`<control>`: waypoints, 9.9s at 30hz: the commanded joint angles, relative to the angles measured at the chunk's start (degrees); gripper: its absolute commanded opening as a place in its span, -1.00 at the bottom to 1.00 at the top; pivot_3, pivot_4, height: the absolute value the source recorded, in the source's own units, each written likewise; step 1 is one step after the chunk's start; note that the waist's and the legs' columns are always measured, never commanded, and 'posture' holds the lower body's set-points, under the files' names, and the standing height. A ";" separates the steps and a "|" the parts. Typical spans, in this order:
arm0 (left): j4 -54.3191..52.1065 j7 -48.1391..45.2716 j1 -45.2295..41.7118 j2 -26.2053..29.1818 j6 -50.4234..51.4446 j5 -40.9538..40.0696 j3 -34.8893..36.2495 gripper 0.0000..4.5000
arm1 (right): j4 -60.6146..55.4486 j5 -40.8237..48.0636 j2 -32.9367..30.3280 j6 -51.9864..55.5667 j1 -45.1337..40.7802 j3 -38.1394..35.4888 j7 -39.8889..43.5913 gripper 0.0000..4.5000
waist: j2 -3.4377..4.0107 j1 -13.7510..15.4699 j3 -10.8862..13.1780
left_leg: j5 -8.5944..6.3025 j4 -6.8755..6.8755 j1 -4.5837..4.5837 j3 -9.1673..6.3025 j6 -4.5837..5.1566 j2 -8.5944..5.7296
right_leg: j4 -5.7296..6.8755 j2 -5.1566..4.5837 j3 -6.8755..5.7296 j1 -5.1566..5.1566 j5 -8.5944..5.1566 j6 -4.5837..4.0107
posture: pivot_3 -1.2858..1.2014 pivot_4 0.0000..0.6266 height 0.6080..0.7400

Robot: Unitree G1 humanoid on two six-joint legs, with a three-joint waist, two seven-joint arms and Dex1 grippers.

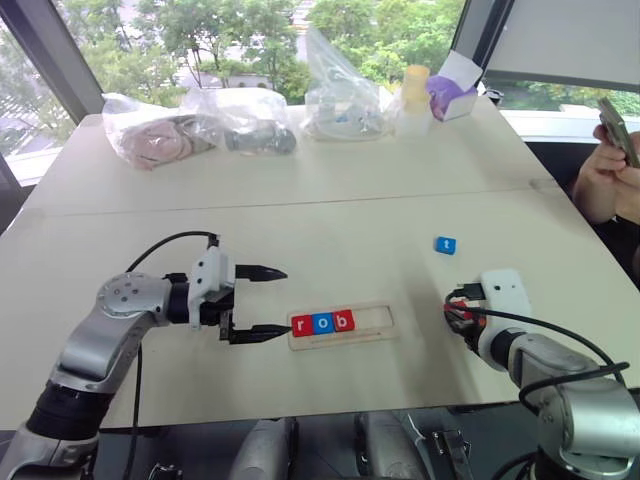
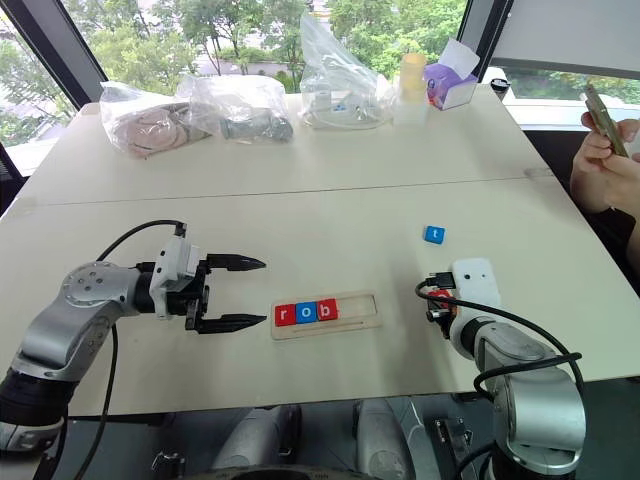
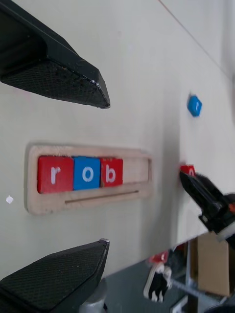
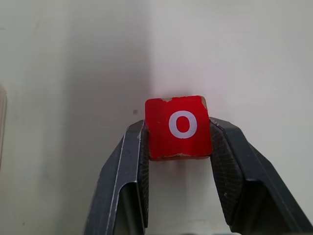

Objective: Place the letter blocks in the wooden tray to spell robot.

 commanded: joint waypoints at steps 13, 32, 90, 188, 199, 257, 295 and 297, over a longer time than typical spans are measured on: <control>0.24 -1.06 -2.15 -0.70 -2.37 0.56 0.13 1.00 | -1.80 1.79 7.46 0.41 -0.30 0.81 -5.74 0.36 | 0.00 0.17 0.00 | 0.00 -0.08 0.22 -0.06 0.00 0.00 | -0.06 -0.01 -0.03 0.25 -0.04 0.07 | 0.03 -0.52 1.00; 1.43 -2.28 -3.40 -0.51 -3.35 1.20 -0.28 1.00 | 40.44 17.03 -45.99 -68.64 -7.72 7.17 55.91 0.99 | -0.03 0.26 0.17 | -0.25 -0.07 0.25 0.02 0.41 0.01 | -0.98 -0.11 -0.23 0.82 -0.06 0.30 | 0.03 -0.52 1.00; -2.67 -0.41 0.71 1.25 -2.07 -0.03 1.16 1.00 | 36.57 5.03 -33.48 -67.79 -21.35 32.39 54.83 -0.50 | 0.17 0.45 0.29 | -0.27 -0.07 0.19 -0.07 0.40 -0.08 | -0.99 -0.35 -0.15 0.72 -0.03 0.23 | 0.03 -0.52 1.00; -5.53 4.00 0.48 -0.67 0.70 -0.34 -0.10 1.00 | 33.09 5.54 -33.99 -62.59 -16.69 25.67 44.10 0.95 | 0.17 0.46 0.29 | -0.27 -0.08 0.19 -0.05 0.40 -0.07 | -0.97 -0.31 -0.17 0.71 -0.03 0.23 | 0.03 -0.52 1.00; -5.44 3.85 0.53 -1.14 0.41 -0.07 -0.55 1.00 | 41.68 4.56 -33.19 -63.55 -21.47 21.32 39.07 0.95 | 0.17 0.39 0.29 | -0.27 -0.07 0.20 -0.04 0.40 -0.07 | -0.97 -0.31 -0.17 0.71 -0.03 0.23 | 0.03 -0.52 1.00; -3.59 5.06 0.71 -4.39 -2.30 1.72 -2.42 1.00 | 33.11 8.50 3.55 -20.77 -28.18 0.52 -13.85 0.95 | 0.24 0.09 0.26 | -0.26 -0.18 0.22 -0.03 0.40 -0.06 | -0.79 -0.08 -0.08 0.55 0.00 0.24 | 0.03 -0.52 1.00; -3.73 4.82 0.38 -3.33 -1.69 1.24 -1.89 1.00 | 65.73 15.79 -26.81 -53.98 -23.20 8.08 28.96 0.95 | 0.22 0.30 0.27 | -0.26 -0.15 0.22 0.01 0.41 -0.04 | -0.87 -0.10 -0.09 0.64 -0.01 0.24 | 0.03 -0.52 1.00; -3.90 4.95 0.47 -3.25 -1.59 1.19 -1.85 1.00 | 65.98 15.52 -26.66 -54.18 -23.12 8.78 29.29 0.95 | 0.22 0.31 0.27 | -0.26 -0.15 0.22 0.01 0.41 -0.04 | -0.87 -0.10 -0.08 0.64 -0.01 0.24 | 0.03 -0.52 1.00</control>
